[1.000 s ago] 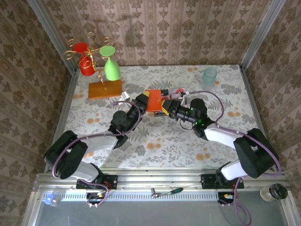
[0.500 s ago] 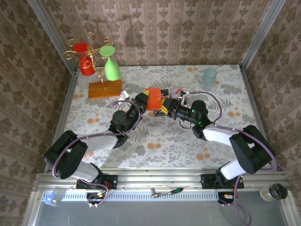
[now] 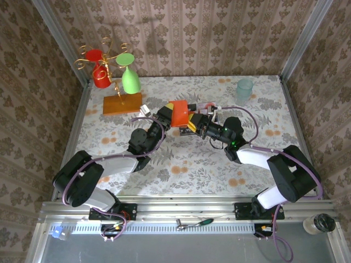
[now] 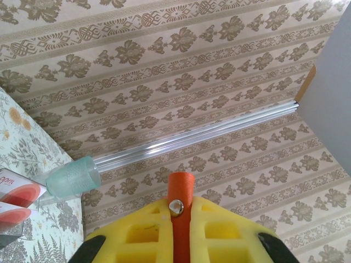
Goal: Put the credit cards into the card holder
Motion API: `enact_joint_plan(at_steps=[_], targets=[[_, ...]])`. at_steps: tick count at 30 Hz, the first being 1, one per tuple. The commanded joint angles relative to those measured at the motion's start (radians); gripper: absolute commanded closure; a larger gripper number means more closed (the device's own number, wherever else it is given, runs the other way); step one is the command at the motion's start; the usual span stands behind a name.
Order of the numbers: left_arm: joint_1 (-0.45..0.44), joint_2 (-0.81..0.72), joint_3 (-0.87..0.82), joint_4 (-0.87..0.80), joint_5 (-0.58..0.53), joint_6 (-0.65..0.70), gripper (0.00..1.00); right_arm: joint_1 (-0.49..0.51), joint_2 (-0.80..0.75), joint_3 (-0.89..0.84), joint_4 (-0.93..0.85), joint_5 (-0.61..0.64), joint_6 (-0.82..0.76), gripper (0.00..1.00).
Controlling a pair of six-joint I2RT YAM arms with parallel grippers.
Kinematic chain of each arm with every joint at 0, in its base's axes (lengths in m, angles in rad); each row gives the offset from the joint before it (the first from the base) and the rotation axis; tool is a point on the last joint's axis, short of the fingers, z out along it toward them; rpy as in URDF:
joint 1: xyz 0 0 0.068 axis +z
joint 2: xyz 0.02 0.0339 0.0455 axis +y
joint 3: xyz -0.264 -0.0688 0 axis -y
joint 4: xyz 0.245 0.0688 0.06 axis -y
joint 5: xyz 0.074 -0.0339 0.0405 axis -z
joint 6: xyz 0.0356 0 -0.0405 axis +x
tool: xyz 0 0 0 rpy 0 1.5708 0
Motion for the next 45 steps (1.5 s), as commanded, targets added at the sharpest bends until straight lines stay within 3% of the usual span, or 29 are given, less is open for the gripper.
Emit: enact_joint_plan(at_steps=[1,5,9,17,23,29,31,35,39,45], targets=[[-0.018,0.021,0.015,-0.002,0.017,-0.013,1.00,0.008,0.005,0.003,0.119,-0.026,0.019,0.57],[-0.018,0.017,0.018,0.006,0.004,-0.015,1.00,0.005,0.015,-0.007,0.152,-0.013,0.042,0.50],[-0.019,0.017,0.034,0.003,-0.001,-0.016,1.00,0.005,0.025,-0.008,0.173,0.000,0.060,0.51],[-0.022,0.031,0.030,0.004,-0.009,-0.027,1.00,0.002,0.046,0.014,0.227,0.004,0.105,0.73],[-0.022,0.033,0.016,0.005,-0.017,-0.024,1.00,-0.008,0.042,0.019,0.227,-0.002,0.113,0.99],[-0.010,0.032,-0.015,0.001,-0.008,0.001,1.00,-0.027,0.025,-0.029,0.224,-0.004,0.107,1.00],[-0.004,0.028,-0.028,0.001,0.002,0.019,0.83,-0.034,0.021,-0.043,0.224,-0.007,0.098,1.00],[0.010,0.027,-0.052,-0.006,0.020,0.045,0.61,-0.044,0.018,-0.066,0.223,-0.016,0.079,1.00],[0.022,0.036,-0.075,-0.008,0.031,0.056,0.50,-0.051,0.023,-0.084,0.222,-0.022,0.066,1.00],[0.043,0.028,-0.103,-0.022,0.049,0.090,0.45,-0.057,0.038,-0.102,0.228,-0.027,0.056,1.00]])
